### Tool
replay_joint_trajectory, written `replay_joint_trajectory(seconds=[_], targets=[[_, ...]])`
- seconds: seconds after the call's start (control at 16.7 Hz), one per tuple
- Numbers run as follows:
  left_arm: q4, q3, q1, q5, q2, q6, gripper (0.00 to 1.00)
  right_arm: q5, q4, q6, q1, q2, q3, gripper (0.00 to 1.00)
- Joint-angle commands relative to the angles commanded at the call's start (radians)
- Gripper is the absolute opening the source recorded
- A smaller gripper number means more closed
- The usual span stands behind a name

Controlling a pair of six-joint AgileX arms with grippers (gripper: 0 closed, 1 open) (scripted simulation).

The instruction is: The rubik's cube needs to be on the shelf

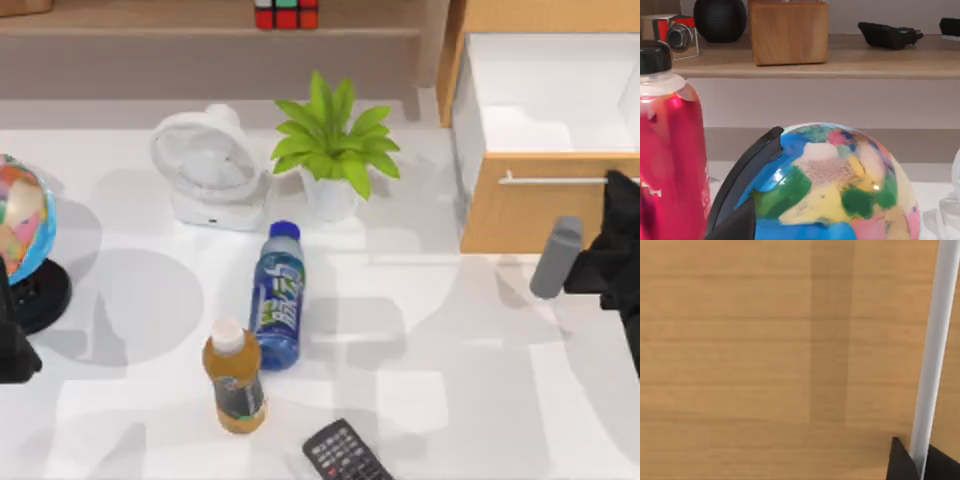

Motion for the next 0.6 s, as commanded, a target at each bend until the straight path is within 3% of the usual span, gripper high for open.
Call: replay_joint_trajectory(seconds=[0.6], targets=[[0.0,0.0,0.0,0.0,0.0,0.0,1.0,-0.017,-0.043,0.002,-0.014,0.02,0.059,0.0]])
